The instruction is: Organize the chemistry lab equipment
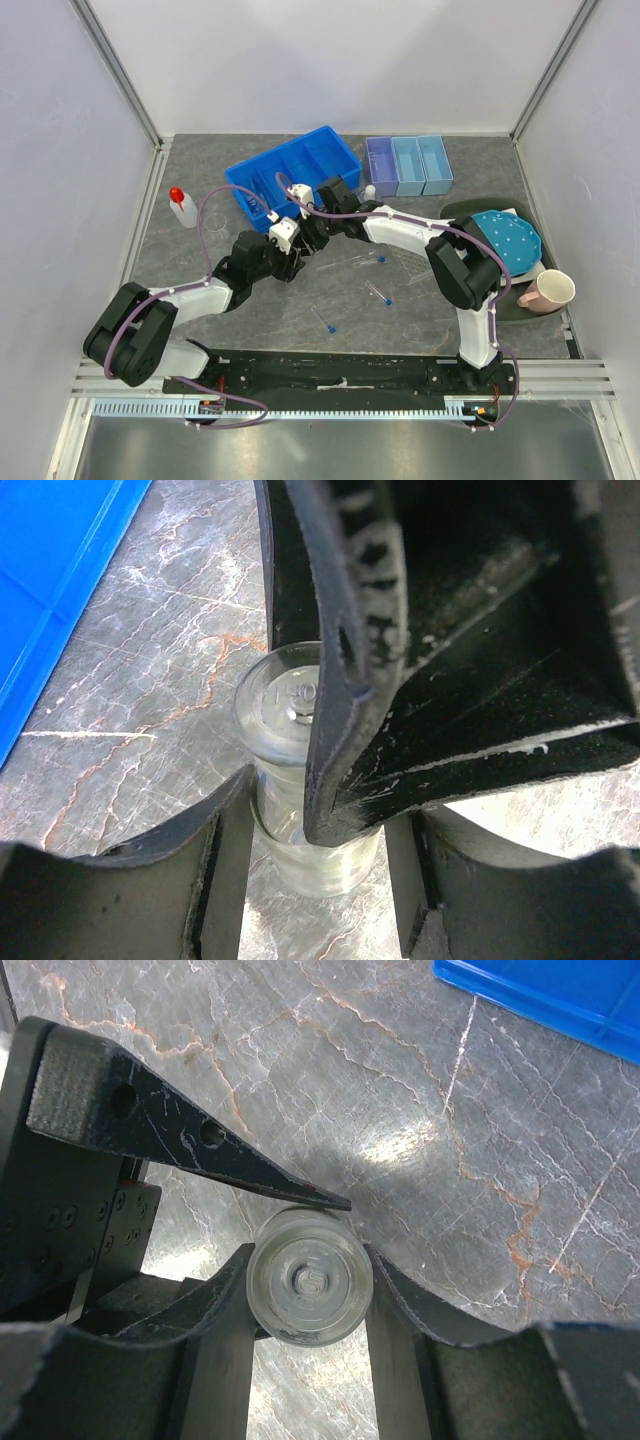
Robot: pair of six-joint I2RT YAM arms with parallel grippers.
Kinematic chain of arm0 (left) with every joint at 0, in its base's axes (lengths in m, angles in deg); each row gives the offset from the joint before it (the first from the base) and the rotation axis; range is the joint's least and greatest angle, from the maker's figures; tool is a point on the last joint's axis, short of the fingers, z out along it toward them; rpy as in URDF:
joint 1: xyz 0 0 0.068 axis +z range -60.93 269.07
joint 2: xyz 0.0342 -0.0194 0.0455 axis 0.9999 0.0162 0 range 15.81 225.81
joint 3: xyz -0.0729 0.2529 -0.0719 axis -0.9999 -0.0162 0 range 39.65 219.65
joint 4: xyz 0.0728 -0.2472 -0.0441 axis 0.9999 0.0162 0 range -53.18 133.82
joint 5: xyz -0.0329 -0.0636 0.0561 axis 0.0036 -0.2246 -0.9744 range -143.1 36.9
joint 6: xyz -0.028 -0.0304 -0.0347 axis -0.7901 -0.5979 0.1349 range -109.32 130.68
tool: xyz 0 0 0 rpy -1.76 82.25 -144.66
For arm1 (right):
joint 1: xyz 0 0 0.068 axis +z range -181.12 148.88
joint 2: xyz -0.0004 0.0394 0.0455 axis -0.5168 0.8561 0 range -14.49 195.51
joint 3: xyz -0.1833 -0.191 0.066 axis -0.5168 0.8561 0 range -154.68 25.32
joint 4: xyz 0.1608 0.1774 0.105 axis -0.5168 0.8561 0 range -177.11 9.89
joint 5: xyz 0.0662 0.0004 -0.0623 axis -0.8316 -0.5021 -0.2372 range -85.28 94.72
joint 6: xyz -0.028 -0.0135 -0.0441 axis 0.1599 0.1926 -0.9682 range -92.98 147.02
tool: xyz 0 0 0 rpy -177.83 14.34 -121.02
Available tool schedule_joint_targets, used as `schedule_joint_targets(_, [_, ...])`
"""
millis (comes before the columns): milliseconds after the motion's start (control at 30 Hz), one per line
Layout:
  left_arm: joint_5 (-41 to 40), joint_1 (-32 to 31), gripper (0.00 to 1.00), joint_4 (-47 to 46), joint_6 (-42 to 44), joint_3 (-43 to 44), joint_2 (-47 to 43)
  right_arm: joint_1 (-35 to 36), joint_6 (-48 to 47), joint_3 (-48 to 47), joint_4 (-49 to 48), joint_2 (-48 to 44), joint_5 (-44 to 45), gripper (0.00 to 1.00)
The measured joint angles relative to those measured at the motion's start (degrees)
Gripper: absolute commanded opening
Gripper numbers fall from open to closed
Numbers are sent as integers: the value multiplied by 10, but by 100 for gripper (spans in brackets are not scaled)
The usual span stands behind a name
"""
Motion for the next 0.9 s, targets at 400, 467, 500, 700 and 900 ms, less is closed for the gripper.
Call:
schedule_joint_targets(400, [-10,-1,71,0,6,3,7,7,-16,5,-36,15,18,26])
schedule_joint_targets(467, [-9,-1,78,0,6,5,7,9,-19,5,-42,17,20,26])
schedule_joint_targets(500, [-9,-2,83,0,6,5,7,11,-20,5,-45,17,22,26])
schedule_joint_targets(700, [7,-5,99,-2,5,7,-18,19,-33,6,-56,19,33,27])
schedule_joint_targets(900, [2,-5,100,45,-11,-12,-136,21,-54,12,-60,16,34,27])
